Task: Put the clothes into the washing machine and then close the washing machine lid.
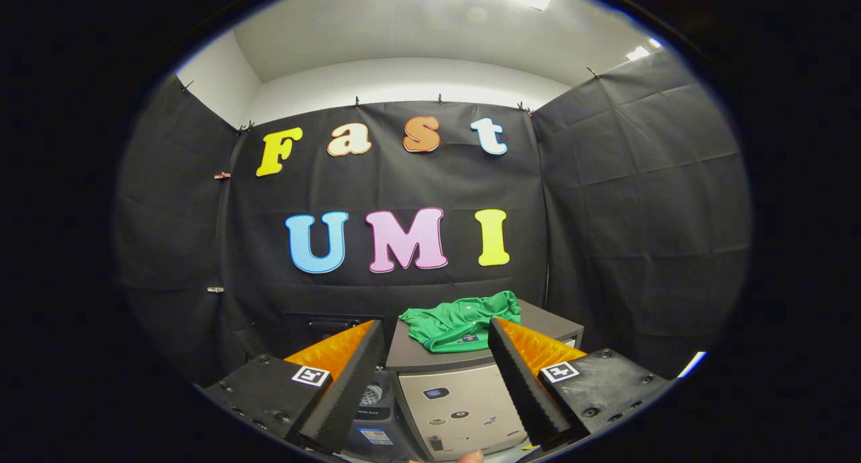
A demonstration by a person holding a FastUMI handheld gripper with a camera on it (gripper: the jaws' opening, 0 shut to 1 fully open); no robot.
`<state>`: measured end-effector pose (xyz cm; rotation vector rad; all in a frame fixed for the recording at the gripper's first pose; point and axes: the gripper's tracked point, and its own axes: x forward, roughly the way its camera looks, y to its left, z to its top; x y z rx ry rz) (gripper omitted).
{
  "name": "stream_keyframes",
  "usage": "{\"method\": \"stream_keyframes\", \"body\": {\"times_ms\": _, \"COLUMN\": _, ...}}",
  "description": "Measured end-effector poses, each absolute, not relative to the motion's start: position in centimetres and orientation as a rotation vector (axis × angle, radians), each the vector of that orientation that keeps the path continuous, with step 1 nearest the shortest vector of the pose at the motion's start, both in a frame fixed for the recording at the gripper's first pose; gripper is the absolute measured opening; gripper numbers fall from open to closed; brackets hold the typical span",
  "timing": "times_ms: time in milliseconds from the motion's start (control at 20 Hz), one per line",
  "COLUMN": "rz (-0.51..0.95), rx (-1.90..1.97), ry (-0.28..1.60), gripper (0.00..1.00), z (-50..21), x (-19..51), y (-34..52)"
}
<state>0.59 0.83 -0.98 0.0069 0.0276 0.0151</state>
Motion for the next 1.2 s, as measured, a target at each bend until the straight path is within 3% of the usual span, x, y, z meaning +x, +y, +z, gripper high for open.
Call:
{"method": "stream_keyframes", "body": {"times_ms": 650, "rz": 0.07, "rx": -0.014, "ry": 0.103, "gripper": 0.98, "z": -2.6, "x": 2.1, "y": 0.8}}
{"method": "stream_keyframes", "body": {"times_ms": 1200, "rz": 0.077, "rx": -0.054, "ry": 0.221, "gripper": 0.98, "z": -2.7, "x": 12.7, "y": -0.8}}
